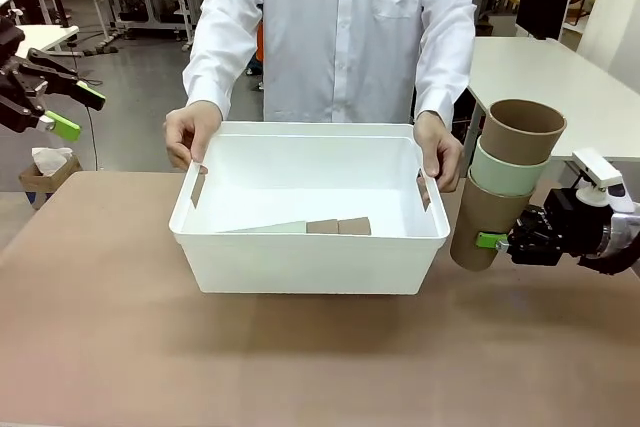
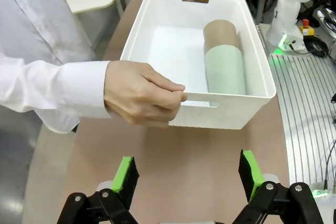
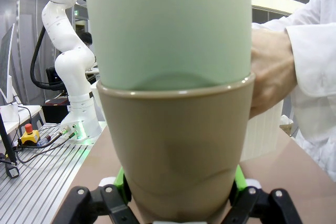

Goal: Stack the cups and store them in the basket.
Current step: Place the stack of Reusable plastic cups into the Pantry Basket.

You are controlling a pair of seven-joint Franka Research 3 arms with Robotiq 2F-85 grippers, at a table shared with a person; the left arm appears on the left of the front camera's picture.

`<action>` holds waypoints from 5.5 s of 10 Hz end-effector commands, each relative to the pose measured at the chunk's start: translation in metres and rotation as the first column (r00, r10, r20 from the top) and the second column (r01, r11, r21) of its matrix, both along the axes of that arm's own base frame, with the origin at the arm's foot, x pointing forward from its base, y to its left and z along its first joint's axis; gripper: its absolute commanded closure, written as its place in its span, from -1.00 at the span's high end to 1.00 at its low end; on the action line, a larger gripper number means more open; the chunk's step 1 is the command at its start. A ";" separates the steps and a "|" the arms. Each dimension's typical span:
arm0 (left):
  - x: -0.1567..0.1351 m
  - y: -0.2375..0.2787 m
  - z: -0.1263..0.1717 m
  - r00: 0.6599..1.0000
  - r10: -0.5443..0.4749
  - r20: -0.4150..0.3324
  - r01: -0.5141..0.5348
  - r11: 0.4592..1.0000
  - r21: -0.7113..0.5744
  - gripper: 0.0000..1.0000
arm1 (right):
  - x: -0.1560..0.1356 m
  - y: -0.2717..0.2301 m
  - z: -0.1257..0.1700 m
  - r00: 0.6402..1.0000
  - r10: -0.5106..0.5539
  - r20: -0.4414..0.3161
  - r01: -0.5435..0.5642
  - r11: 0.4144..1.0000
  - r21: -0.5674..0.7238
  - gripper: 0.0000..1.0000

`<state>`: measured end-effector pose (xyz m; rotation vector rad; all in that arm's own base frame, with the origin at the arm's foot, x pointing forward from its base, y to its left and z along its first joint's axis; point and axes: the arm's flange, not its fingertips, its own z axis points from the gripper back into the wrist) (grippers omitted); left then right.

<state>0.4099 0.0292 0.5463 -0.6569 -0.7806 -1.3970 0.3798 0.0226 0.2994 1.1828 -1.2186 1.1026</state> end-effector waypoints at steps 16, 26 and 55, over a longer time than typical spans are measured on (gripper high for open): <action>0.001 0.000 0.003 1.000 0.009 -0.009 -0.009 1.000 0.003 1.00 | -0.025 -0.004 0.077 0.995 -0.095 -0.033 0.094 0.995 -0.032 0.71; 0.001 0.000 0.003 1.000 0.009 -0.009 -0.009 1.000 0.003 1.00 | -0.028 0.136 0.209 0.950 -0.310 0.023 0.271 0.791 -0.549 0.71; 0.001 0.000 0.003 1.000 0.009 -0.009 -0.009 1.000 0.003 1.00 | 0.016 0.216 0.126 0.990 -0.138 0.027 0.102 0.573 -0.813 1.00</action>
